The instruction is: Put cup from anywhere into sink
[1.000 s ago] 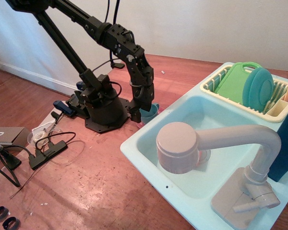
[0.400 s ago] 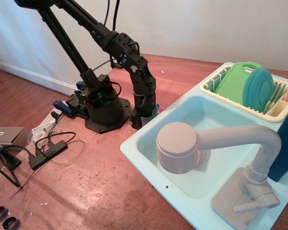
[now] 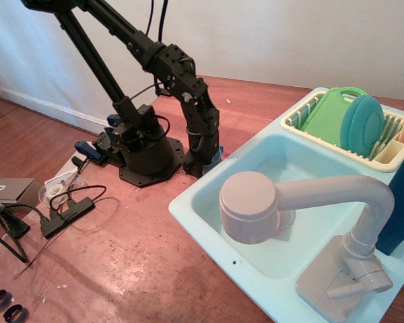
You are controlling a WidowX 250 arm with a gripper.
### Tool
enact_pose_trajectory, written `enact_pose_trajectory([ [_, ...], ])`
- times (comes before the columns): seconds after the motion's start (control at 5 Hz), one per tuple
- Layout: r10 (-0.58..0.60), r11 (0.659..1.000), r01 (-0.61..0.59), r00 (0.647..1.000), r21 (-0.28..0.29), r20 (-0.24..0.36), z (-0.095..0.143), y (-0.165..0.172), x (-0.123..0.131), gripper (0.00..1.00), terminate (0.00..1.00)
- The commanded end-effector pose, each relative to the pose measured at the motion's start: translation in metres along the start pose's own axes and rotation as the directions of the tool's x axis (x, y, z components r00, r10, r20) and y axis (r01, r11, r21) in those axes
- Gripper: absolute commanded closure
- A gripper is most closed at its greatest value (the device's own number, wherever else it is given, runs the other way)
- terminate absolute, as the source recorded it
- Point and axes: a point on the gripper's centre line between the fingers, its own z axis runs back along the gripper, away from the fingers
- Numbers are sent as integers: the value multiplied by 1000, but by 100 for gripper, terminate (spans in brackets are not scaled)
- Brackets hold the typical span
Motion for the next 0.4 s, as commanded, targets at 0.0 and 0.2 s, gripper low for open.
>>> enact_pose_trajectory([
  [0.0, -45, 999, 45, 999, 16, 16, 8, 1, 10, 100, 0],
  [0.2, -96, 995, 96, 995, 7, -11, 6, 4, 16, 100, 0],
])
